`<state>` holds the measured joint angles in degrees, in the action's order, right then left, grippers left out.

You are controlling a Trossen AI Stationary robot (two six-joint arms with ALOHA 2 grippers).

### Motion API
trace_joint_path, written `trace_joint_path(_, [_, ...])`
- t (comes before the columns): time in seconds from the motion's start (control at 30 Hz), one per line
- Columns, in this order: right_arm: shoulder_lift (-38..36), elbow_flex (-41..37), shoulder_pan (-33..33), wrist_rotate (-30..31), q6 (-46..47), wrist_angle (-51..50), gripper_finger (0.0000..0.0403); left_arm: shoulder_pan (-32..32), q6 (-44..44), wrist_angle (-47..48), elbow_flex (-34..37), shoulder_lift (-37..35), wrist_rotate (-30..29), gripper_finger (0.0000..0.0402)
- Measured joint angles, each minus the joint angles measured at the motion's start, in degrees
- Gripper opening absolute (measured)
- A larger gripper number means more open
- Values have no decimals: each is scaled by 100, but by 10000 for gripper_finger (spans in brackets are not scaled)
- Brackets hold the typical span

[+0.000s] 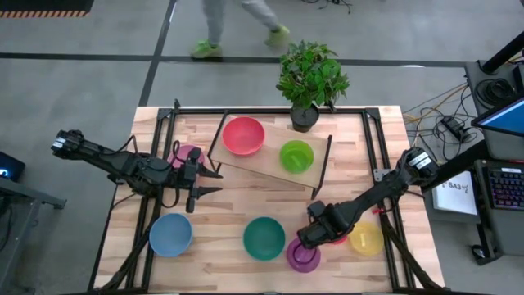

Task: Place and stack bowls onto a shelf
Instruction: Stack the light orange bowl on top of the green bowl on the shelf

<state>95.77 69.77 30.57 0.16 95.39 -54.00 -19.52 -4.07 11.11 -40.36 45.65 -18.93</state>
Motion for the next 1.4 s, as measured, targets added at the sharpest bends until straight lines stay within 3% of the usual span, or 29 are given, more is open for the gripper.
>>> trace_joint_path(0.13, [0,-135,-16,295,-27,28,152,0,52,2,0,2,-1,146])
trace_joint_path(0.67, [0,-457,-24,259,-40,52,148,1,341,-617,8,15,-14,146])
trace_joint_path(0.8, [0,-535,-24,294,62,74,119,1,348,-631,9,19,-16,146])
trace_joint_path(1.07, [0,-646,-22,235,-164,78,18,1,303,-721,11,44,-20,146])
trace_joint_path(1.23, [-10,-473,-22,234,-200,-60,10,1,305,-728,11,66,-19,146])
trace_joint_path(1.4, [-96,43,-22,2,-378,-822,9,1,297,-723,10,87,-14,146])
